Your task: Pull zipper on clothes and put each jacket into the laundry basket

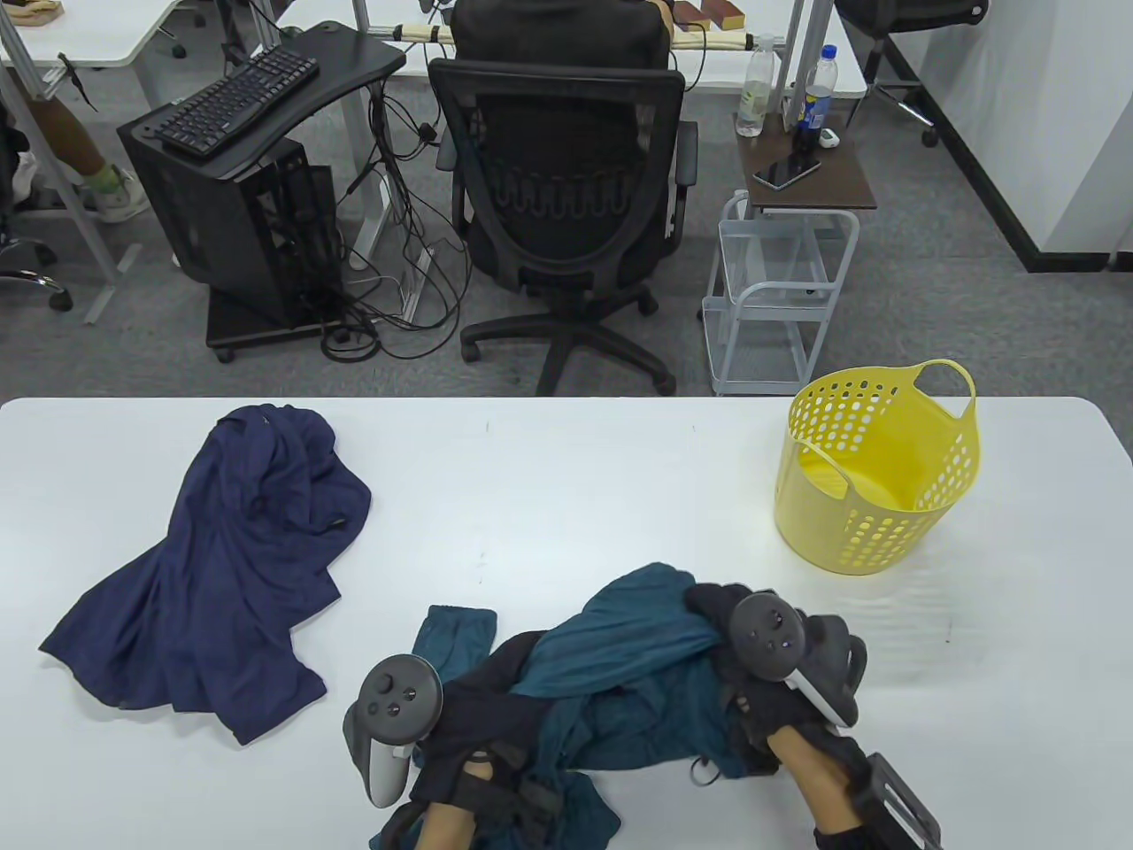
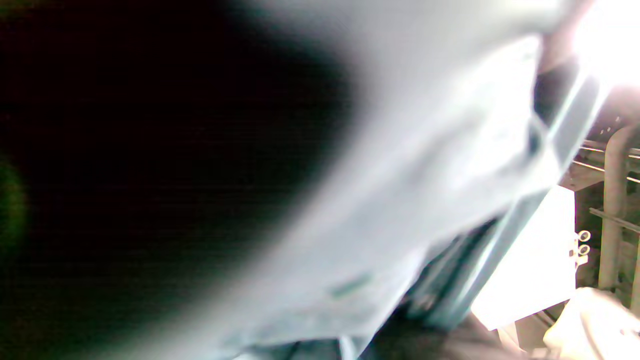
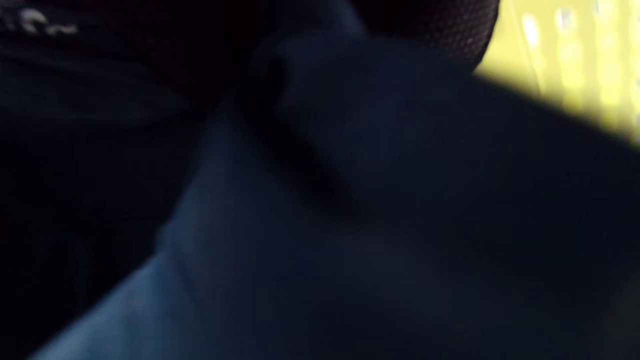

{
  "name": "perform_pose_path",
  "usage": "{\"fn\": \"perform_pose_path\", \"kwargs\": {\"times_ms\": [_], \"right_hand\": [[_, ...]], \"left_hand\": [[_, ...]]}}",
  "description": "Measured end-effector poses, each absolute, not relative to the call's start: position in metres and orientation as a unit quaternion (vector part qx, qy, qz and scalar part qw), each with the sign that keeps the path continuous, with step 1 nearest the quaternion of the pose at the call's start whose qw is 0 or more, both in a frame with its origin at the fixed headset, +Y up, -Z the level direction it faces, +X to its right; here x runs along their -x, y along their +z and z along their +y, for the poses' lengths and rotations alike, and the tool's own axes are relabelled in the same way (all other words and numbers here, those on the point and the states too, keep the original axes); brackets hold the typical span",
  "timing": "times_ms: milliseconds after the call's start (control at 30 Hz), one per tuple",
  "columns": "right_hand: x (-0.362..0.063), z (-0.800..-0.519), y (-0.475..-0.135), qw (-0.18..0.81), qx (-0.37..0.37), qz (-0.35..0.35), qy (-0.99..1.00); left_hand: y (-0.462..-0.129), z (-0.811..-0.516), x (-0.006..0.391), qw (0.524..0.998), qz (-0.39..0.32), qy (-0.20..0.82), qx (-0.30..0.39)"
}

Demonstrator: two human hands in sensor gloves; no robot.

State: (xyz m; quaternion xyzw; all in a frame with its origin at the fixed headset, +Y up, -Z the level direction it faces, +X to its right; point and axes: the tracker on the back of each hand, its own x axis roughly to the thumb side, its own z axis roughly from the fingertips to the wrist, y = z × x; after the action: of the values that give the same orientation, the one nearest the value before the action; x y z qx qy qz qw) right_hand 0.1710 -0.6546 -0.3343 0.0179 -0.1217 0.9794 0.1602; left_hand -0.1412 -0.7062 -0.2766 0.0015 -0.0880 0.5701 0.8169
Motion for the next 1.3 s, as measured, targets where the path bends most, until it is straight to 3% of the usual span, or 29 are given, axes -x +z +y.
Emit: {"fn": "perform_pose_path", "kwargs": {"times_ms": [167,267,333,433,533,600,667,733,933,1000,1100,1167,1300], "right_hand": [[-0.162,-0.609,-0.344,0.157,-0.026,-0.252,0.954],[-0.156,-0.61,-0.346,0.136,-0.054,-0.298,0.943],[-0.156,-0.631,-0.351,0.127,-0.074,-0.295,0.944],[-0.157,-0.679,-0.364,0.084,-0.079,-0.223,0.968],[-0.155,-0.745,-0.375,0.02,-0.057,-0.007,0.998],[-0.155,-0.77,-0.375,-0.005,-0.079,0.034,0.996],[-0.159,-0.77,-0.373,-0.021,-0.073,0.047,0.996],[-0.165,-0.757,-0.369,0.025,-0.067,0.037,0.997],[-0.181,-0.696,-0.332,0.157,-0.069,-0.081,0.982],[-0.18,-0.693,-0.318,0.171,-0.054,-0.101,0.979],[-0.169,-0.714,-0.307,0.174,-0.041,0.026,0.984],[-0.157,-0.735,-0.302,0.169,-0.053,0.099,0.979],[-0.128,-0.763,-0.293,0.161,-0.104,0.148,0.97]], "left_hand": [[-0.266,-0.697,0.134,0.855,-0.101,0.509,0.009],[-0.263,-0.694,0.124,0.895,-0.099,0.434,0.014],[-0.263,-0.699,0.118,0.927,-0.086,0.364,0.038],[-0.269,-0.713,0.111,0.959,-0.067,0.249,0.122],[-0.274,-0.737,0.107,0.948,-0.037,0.142,0.281],[-0.278,-0.746,0.111,0.941,-0.045,0.136,0.305],[-0.281,-0.748,0.117,0.933,-0.042,0.165,0.316],[-0.283,-0.744,0.125,0.934,-0.035,0.196,0.298],[-0.283,-0.722,0.149,0.96,0.02,0.224,0.166],[-0.287,-0.723,0.147,0.973,-0.02,0.178,0.147],[-0.294,-0.737,0.135,0.986,-0.065,0.059,0.143],[-0.298,-0.749,0.126,0.98,-0.093,0.04,0.17],[-0.306,-0.773,0.107,0.959,-0.13,0.069,0.241]]}}
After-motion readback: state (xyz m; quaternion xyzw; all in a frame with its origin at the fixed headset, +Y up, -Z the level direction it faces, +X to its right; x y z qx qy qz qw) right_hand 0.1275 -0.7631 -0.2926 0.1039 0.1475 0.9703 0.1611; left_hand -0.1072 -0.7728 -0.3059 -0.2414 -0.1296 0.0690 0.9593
